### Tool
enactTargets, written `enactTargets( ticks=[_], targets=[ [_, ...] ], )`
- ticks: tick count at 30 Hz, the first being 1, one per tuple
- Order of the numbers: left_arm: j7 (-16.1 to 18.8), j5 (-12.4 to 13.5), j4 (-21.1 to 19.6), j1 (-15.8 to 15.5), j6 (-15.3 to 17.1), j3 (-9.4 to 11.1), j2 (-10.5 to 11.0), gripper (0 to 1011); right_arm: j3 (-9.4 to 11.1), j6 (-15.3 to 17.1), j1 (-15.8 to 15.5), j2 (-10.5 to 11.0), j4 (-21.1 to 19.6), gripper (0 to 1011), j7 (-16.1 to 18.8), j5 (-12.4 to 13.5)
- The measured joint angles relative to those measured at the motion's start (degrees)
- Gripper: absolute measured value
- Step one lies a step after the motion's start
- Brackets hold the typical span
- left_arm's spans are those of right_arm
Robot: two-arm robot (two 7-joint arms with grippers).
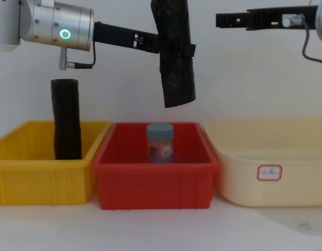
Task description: Pick up the garbage bag with the one hand and transfer it to the other hand.
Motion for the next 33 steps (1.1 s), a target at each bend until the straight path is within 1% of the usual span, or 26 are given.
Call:
enactTargets(
  ticks=[6,11,14,20,21,27,33],
  targets=[
    [-0.62,0.09,-1.60,0.63,0.14,0.41,0.44,398,-0.80,-0.28,0.84,-0.46,0.29,1001,0.66,0.46],
    [-0.67,0.08,-2.68,1.14,0.26,0.62,0.84,398,-1.20,-0.40,1.49,-0.60,0.44,1001,1.92,1.58],
    [-0.49,0.05,-3.11,1.39,0.29,0.68,1.06,398,-1.26,-0.39,1.77,-0.53,0.44,1001,3.23,2.76],
    [0.22,-0.02,-3.40,1.67,0.28,0.77,1.41,398,-1.15,0.20,2.10,0.15,0.27,1001,6.07,4.98],
    [0.41,-0.06,-3.44,1.75,0.24,0.79,1.51,398,-1.11,0.53,2.15,0.39,0.17,1001,7.00,5.76],
    [1.05,-0.29,-3.89,2.15,0.19,0.86,1.81,398,-1.03,1.60,2.30,1.27,-0.28,1002,9.77,7.96],
    [1.62,-0.64,-4.83,2.66,0.31,0.90,2.25,398,-1.60,1.98,2.79,1.75,-0.38,1001,11.49,9.01]
  ],
)
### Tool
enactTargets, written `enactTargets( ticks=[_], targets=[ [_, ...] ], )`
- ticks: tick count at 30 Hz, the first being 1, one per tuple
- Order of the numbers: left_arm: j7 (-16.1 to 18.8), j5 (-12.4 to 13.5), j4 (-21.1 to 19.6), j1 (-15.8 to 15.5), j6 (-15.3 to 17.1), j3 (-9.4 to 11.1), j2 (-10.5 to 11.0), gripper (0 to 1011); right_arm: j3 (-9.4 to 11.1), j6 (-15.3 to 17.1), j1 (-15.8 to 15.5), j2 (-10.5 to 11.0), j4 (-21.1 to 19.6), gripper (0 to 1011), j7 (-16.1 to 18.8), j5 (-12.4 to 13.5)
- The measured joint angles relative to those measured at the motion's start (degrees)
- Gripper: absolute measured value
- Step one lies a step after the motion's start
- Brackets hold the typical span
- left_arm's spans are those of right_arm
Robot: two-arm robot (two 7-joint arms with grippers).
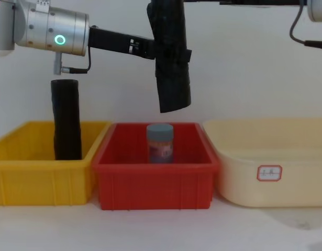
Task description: Pick up the garbage bag with the one hand and transfer it to the other hand.
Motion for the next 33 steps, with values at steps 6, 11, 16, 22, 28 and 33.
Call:
enactTargets(
  ticks=[6,11,16,22,28,33],
  targets=[
    [0.43,-0.40,-1.68,0.82,0.76,0.09,0.70,398,-0.92,-0.07,0.86,0.13,0.36,1001,0.86,0.26],
    [0.67,-0.69,-3.09,1.45,1.39,0.15,1.35,398,-1.79,-0.21,1.53,0.00,0.96,1001,0.80,0.00],
    [1.02,-1.05,-4.65,2.19,2.13,0.18,2.09,398,-2.95,-0.48,2.58,-0.35,2.06,1002,0.20,-0.91],
    [1.56,-1.44,-6.36,3.03,2.84,0.21,2.91,398,-4.39,-0.75,3.78,-0.79,3.32,1001,-0.17,-1.69],
    [2.12,-1.75,-7.75,3.67,3.38,0.26,3.56,398,-5.29,-0.91,4.79,-1.23,4.60,1001,-0.39,-2.07],
    [2.64,-1.93,-8.86,4.17,3.74,0.35,4.12,398,-6.11,-1.05,5.83,-1.78,5.92,1001,-0.41,-2.14]
  ],
)
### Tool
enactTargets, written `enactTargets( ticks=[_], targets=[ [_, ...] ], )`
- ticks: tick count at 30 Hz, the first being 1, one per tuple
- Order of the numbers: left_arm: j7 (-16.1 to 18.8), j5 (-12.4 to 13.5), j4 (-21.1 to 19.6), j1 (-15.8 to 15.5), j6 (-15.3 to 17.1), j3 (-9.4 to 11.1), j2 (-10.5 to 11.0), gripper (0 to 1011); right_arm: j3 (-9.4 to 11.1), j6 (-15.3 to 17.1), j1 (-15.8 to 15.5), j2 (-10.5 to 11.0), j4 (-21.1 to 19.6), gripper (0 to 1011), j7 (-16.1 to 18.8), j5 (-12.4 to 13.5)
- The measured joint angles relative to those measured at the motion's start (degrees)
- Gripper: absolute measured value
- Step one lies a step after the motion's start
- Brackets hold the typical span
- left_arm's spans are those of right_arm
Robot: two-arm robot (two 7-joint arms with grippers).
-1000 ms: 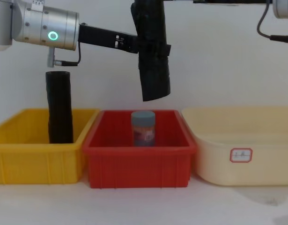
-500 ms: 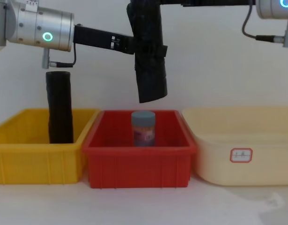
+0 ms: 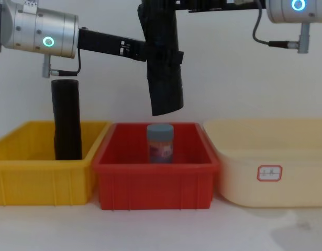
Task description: Pick up the garbage bag with the one hand and transfer it to the other hand.
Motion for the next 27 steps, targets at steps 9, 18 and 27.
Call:
enactTargets(
  ticks=[9,18,27],
  targets=[
    [1.34,-0.31,-1.15,0.49,0.59,0.12,0.56,398,-0.94,-0.53,1.47,-0.94,2.41,1001,0.02,0.14],
    [2.06,-0.47,-1.64,0.71,0.88,0.18,0.76,398,-1.68,-1.30,2.69,-1.86,4.83,1001,0.11,0.62],
    [2.41,-0.54,-1.85,0.79,1.01,0.24,0.87,398,-2.40,-2.01,3.99,-2.80,7.34,1002,0.41,1.10]
  ],
)
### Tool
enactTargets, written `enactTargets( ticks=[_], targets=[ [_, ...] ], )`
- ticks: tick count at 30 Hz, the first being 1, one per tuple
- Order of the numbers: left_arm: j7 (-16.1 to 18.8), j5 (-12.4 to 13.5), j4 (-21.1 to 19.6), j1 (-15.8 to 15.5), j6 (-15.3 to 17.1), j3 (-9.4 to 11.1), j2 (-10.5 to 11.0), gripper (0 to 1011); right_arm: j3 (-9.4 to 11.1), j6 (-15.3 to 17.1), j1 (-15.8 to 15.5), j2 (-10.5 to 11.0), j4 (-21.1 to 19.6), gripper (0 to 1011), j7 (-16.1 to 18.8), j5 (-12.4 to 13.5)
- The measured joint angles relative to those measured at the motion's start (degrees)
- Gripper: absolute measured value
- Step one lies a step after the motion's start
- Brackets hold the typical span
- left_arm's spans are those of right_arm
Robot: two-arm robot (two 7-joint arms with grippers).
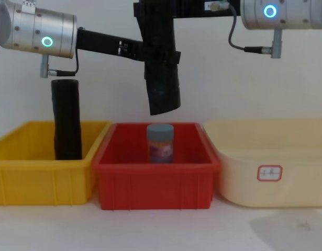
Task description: Pick up the garbage bag with the one hand and transfer it to the other hand.
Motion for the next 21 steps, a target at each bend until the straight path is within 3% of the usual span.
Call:
enactTargets(
  ticks=[21],
  targets=[
    [0.26,-0.08,-0.18,0.10,0.10,0.00,0.09,398,-1.43,-2.00,2.28,-1.97,5.82,1002,-0.13,0.77]
  ],
)
